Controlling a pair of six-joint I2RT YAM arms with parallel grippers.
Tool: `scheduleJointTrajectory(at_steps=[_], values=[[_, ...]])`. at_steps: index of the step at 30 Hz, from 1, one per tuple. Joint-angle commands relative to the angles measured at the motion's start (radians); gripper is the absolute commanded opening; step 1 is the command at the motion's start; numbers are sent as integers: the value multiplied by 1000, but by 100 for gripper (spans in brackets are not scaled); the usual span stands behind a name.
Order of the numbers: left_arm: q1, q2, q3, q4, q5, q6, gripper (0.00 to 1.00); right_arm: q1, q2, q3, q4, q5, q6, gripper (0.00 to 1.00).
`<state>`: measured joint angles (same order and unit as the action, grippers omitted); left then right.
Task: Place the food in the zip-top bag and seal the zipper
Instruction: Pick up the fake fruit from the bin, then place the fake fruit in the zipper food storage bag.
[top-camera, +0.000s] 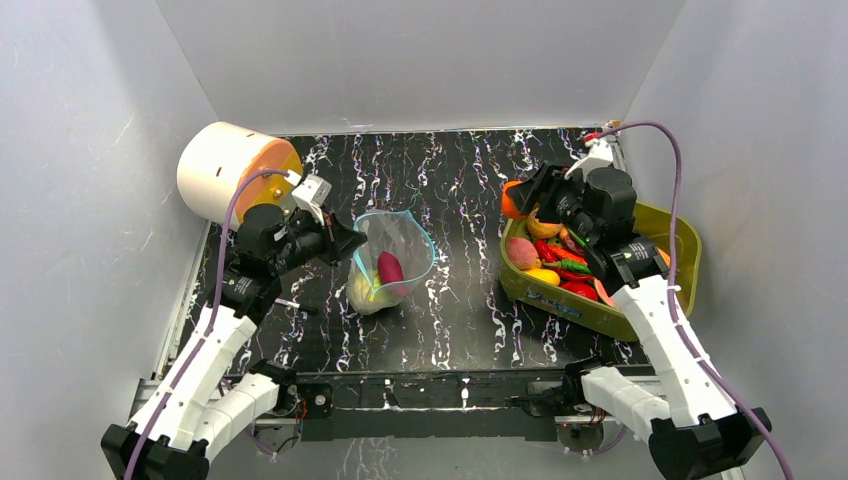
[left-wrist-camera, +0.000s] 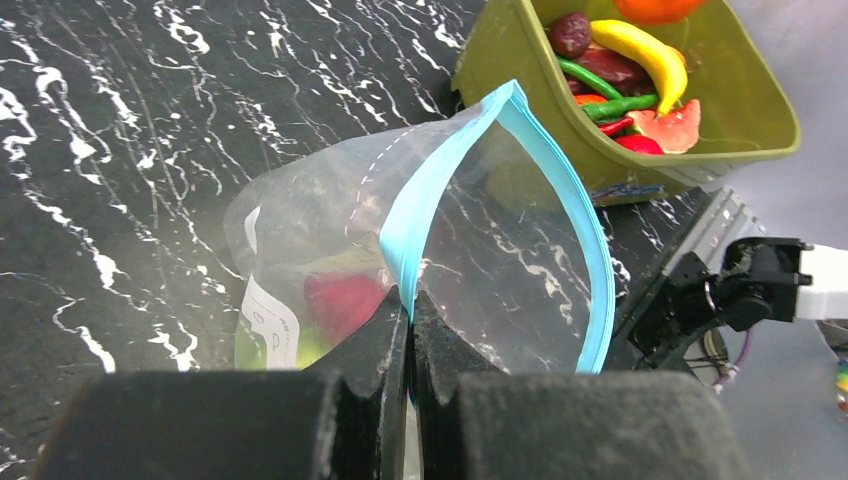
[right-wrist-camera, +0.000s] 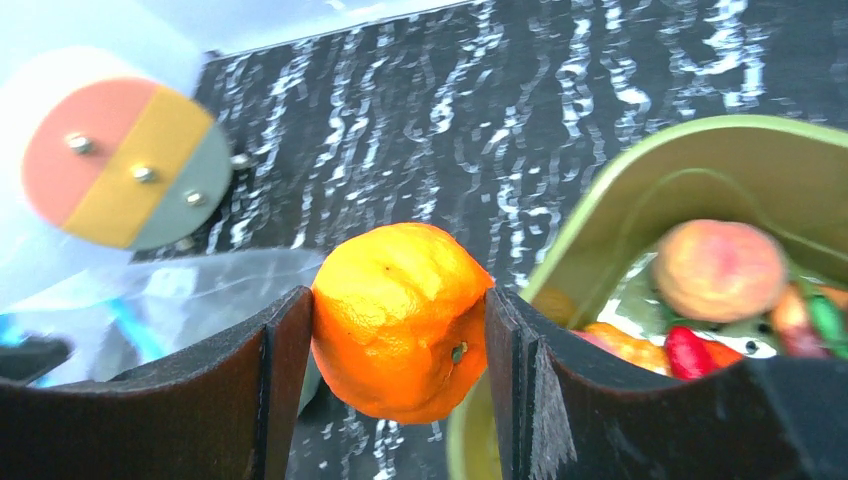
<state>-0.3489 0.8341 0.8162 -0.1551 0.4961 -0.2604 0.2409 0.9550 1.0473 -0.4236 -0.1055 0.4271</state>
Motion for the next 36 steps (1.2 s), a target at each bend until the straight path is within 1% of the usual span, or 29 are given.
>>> scheduleJointTrajectory(at_steps=[1,5,12,17,19,23,26,28,29,32,36], values=[[-1,2,65,-12,-72,45,0,95,-24,33,122,-105,74,31],[-2,16,61,-26,-70,40,0,216,-16,27,166,-75,106,31],[-2,19,57,-37,21,-15,0,416,21,-1,292,-88,164,32],[-2,16,48,-29,63,-41,0,552,48,-1,371,-15,173,32],[-2,18,53,-38,71,-43,0,599,68,0,387,39,192,32],[-2,14,65,-47,98,-41,0,687,133,-9,439,107,197,34],[-2,7,70,-41,120,-54,0,737,191,18,394,205,172,34],[-2,2,76,-39,123,-68,0,762,210,7,387,313,150,34],[-1,0,77,-33,133,-75,0,768,216,-1,393,340,141,34],[-2,-2,83,-22,154,-92,0,782,240,-7,411,377,121,34],[-2,-10,82,-8,161,-122,0,803,297,8,400,404,127,37]])
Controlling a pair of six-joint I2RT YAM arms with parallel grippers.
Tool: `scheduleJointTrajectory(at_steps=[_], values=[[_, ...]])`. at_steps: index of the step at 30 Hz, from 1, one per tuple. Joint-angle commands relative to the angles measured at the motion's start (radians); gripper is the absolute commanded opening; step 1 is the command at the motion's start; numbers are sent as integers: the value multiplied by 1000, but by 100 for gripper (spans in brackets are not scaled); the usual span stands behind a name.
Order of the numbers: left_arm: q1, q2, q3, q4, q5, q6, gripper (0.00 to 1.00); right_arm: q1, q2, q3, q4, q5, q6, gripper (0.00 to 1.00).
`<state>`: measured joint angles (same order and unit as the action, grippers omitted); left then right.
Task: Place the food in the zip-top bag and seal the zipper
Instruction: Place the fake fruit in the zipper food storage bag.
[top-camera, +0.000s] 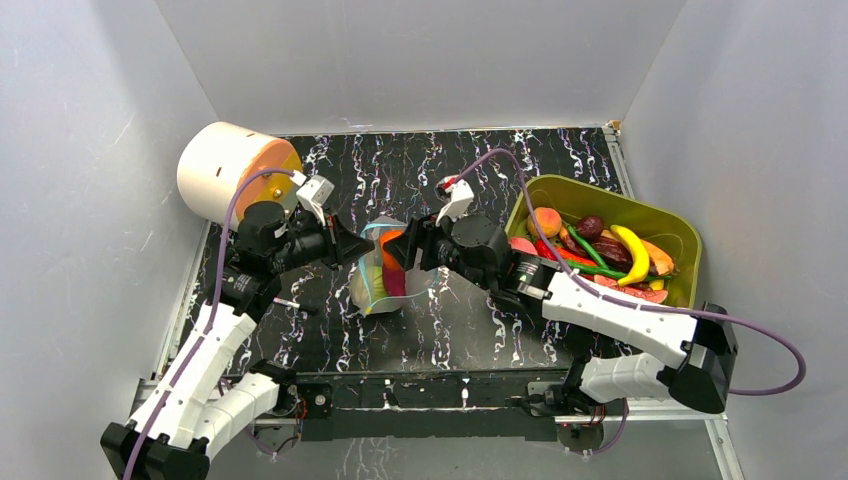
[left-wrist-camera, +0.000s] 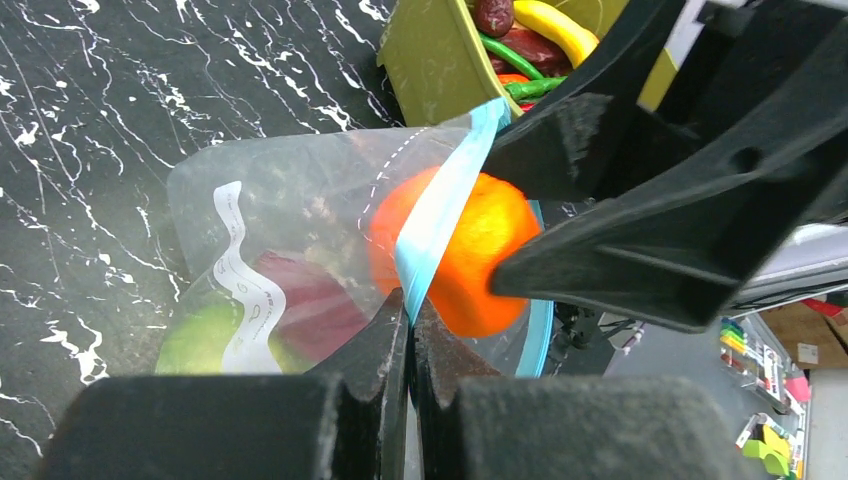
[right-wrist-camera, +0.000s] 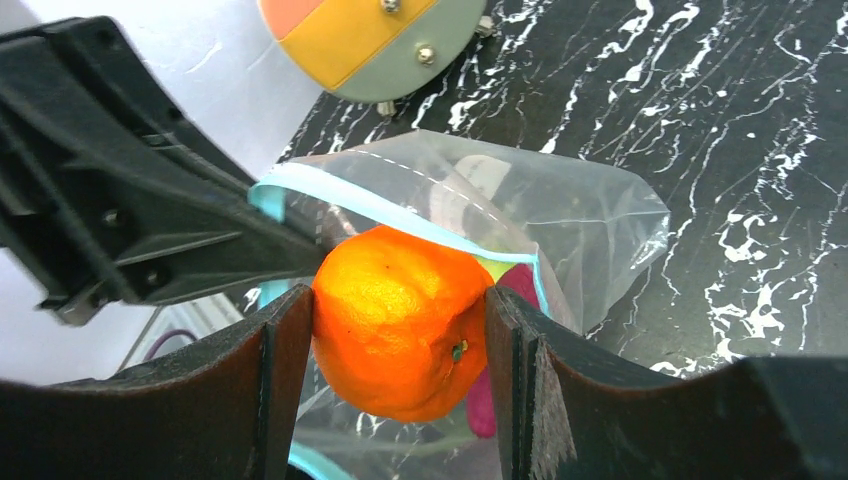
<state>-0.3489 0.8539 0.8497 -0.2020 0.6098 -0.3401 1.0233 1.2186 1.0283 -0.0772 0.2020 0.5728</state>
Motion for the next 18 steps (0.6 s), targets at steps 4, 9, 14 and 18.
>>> scheduleJointTrajectory(at_steps=[4,9,14,18], values=[[-2,-42,27,68,44,-65,0,36,76,6,71,109,-4,38],[-1,-51,22,37,12,-37,0,43,99,9,83,104,1,49],[-2,-57,14,31,-16,-25,0,44,82,39,47,113,-7,64],[-2,-61,6,30,-25,-10,0,44,64,64,5,77,-48,69]])
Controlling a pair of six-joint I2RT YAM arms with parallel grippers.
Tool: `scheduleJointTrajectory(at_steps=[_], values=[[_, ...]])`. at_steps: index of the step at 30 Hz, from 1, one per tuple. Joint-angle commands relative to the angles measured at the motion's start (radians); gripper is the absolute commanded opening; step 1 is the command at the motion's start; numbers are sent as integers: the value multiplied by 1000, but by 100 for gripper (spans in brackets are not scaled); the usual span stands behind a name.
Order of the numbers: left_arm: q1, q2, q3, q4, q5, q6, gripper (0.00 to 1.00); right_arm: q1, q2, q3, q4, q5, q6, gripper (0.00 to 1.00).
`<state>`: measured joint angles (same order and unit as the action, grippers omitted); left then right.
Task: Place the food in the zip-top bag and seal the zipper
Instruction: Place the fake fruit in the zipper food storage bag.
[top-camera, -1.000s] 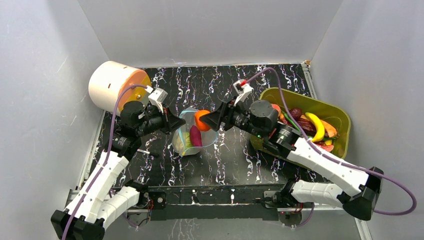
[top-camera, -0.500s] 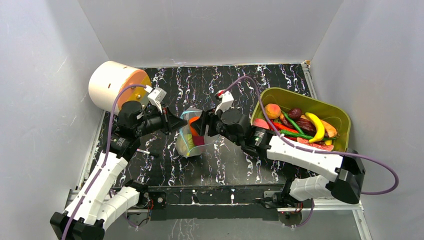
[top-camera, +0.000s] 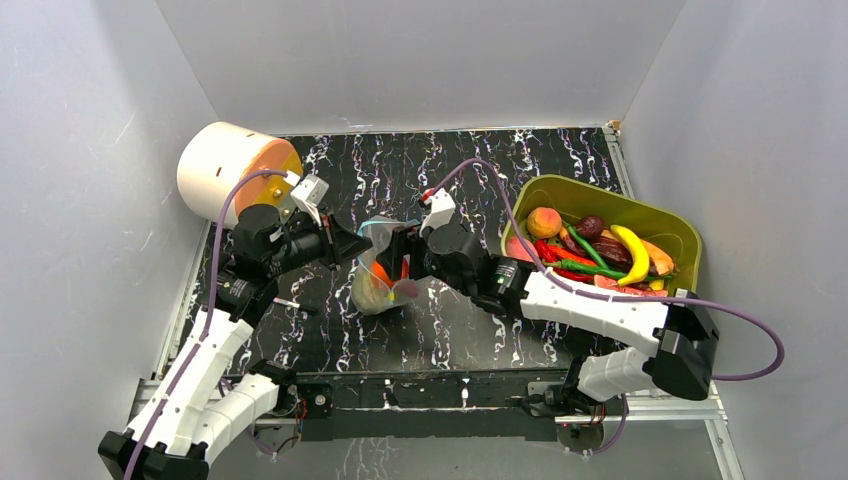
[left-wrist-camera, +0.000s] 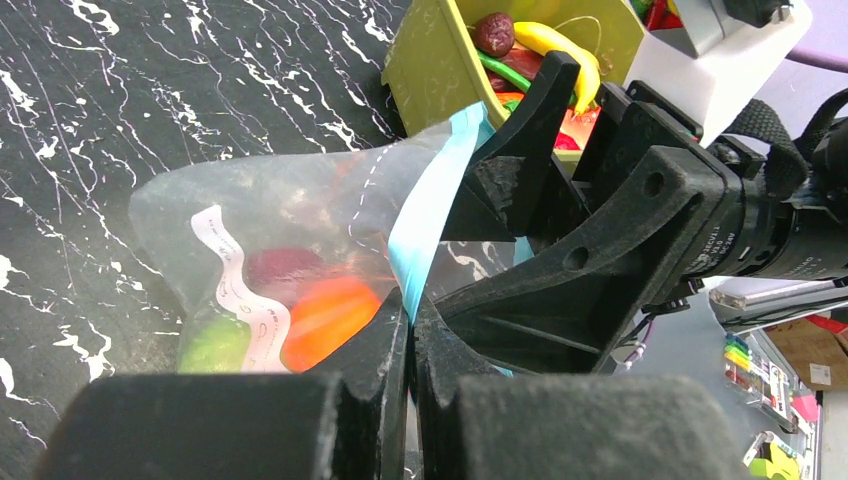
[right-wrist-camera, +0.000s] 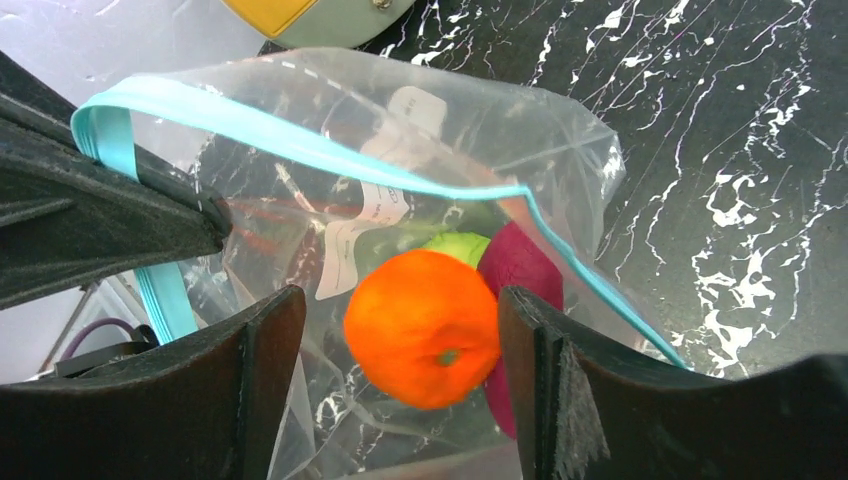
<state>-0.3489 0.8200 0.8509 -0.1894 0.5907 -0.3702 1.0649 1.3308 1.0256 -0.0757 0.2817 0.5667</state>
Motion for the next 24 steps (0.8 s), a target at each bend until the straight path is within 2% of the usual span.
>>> scheduleJointTrajectory(at_steps=[1,3,8,14,19,24], values=[[-1,-27,3,12,-8,29,0,3,-52,73,-10,-10,-49,72],[-2,-27,-2,4,-17,39,0,3,-59,88,-33,-31,-64,76],[-2,-33,-8,-22,-37,68,0,3,-93,124,-90,-26,-78,76],[-1,-40,-14,-70,-80,134,0,2,-130,185,-188,-3,-184,75],[-2,-67,-53,-77,-100,187,0,1,-151,236,-282,132,-241,75],[-2,-83,-54,-94,-83,161,0,-2,-143,279,-367,285,-301,71]])
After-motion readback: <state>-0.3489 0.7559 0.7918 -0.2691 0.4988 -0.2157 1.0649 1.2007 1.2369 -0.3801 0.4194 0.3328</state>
